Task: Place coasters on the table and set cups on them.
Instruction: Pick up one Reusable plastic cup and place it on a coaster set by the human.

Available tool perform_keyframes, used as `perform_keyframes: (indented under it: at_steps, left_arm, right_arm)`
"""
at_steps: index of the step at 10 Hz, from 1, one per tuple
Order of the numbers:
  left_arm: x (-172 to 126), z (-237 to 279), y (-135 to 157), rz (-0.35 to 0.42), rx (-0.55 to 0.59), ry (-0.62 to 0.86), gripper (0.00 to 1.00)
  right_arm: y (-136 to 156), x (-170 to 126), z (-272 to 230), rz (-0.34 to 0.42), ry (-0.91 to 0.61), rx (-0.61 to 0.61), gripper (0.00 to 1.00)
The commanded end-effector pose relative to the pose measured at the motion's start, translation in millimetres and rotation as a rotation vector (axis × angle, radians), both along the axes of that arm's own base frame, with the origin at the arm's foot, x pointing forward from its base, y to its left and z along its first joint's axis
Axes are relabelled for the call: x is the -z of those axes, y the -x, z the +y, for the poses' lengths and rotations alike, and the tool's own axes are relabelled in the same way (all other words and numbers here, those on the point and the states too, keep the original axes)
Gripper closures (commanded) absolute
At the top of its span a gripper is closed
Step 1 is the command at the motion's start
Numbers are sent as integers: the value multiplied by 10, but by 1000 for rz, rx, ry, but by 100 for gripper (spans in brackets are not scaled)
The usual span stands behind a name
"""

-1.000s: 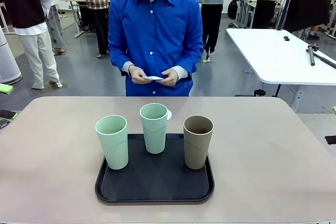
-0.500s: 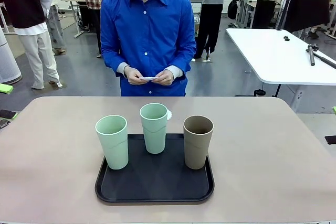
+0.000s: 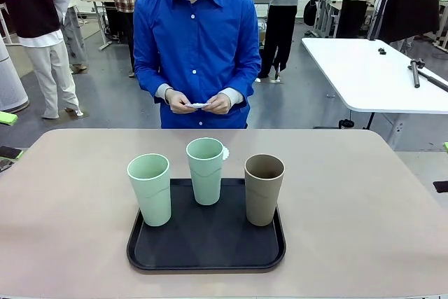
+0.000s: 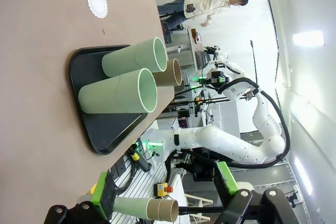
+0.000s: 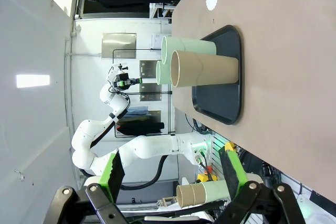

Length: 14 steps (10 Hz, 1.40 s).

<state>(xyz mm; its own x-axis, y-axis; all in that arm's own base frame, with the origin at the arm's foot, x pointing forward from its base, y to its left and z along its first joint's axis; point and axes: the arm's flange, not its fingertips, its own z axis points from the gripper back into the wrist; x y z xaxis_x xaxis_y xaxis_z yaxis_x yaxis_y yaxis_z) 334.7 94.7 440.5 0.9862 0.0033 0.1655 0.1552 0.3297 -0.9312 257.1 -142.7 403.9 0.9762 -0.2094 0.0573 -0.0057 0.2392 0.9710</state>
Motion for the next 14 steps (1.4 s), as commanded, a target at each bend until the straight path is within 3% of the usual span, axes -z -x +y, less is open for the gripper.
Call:
perform_keyframes:
  at_steps: [1,5,6,7,8,10,12,14]
  left_arm:
    - [-17,37,1,-13,2,14,0]
    - [0,0,0,0,0,0,0]
    - [-265,-95,-20,-236,59,-277,0]
    - [-472,-222,-120,-398,121,-487,0]
    - [-624,-381,-233,-504,241,-591,0]
    - [-860,-731,-335,-619,385,-884,0]
    - [-913,-1032,-443,-695,567,-1052,0]
    - [-917,-1352,-503,-758,654,-1145,0]
  right_arm:
    - [-19,-10,-2,1,-10,10,0]
    - [-19,-10,-2,1,-10,10,0]
    - [-19,-10,-2,1,-10,10,0]
    - [-19,-10,-2,1,-10,10,0]
    - [-19,-10,-2,1,-10,10,0]
    - [-19,-10,-2,1,-10,10,0]
    - [-19,-10,-2,1,-10,10,0]
    - [-19,-10,-2,1,-10,10,0]
